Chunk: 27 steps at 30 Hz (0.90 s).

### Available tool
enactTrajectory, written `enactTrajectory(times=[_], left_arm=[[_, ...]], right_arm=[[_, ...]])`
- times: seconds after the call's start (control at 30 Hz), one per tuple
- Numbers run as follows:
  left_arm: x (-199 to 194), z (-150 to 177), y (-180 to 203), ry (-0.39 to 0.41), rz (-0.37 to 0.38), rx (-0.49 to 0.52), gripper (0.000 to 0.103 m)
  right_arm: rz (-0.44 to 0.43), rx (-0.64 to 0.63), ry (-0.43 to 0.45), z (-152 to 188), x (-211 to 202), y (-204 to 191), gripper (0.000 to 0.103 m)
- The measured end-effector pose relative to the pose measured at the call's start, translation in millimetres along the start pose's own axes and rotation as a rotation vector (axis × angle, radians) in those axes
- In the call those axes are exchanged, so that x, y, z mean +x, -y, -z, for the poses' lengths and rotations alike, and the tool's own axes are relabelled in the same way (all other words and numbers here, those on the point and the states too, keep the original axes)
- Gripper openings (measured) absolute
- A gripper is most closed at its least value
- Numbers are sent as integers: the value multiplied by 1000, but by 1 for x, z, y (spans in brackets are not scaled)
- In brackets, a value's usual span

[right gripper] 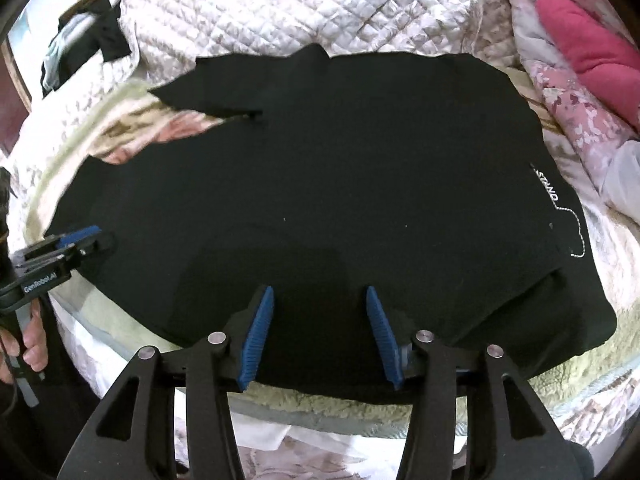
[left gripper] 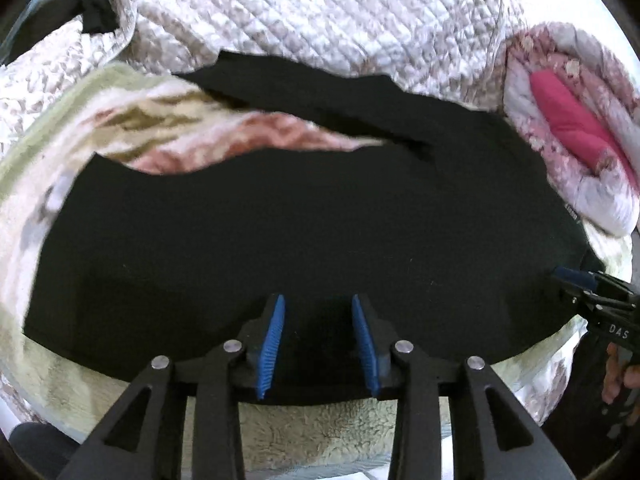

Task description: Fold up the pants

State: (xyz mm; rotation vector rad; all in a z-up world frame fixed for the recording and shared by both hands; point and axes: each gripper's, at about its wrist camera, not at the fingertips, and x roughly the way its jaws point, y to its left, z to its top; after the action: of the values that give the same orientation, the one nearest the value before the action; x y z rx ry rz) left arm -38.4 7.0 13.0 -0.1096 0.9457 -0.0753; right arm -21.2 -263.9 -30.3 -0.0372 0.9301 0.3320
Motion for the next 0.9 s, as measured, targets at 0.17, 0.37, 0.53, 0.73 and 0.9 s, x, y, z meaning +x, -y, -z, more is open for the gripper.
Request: enactTrajectory(times=[0.17, 0.37, 0.53, 0.73, 0.9], left_arm=[[-3, -2, 4, -5, -7, 14, 42], [-12, -9, 9, 8, -14, 14, 42], [-17, -18, 15, 24, -6, 22, 42], [-18, -29, 26, 38, 6, 50, 42], [-17, -36, 31, 44, 11, 66, 42]], right_arm=[[0, -15, -12, -1, -1, -4, 58], [-6, 20, 20, -6, -13, -1, 58], [-8, 28, 32, -10, -18, -1, 58], [-7, 32, 41, -15, -18, 0, 58], [-8, 33, 41, -17, -16, 1, 58]])
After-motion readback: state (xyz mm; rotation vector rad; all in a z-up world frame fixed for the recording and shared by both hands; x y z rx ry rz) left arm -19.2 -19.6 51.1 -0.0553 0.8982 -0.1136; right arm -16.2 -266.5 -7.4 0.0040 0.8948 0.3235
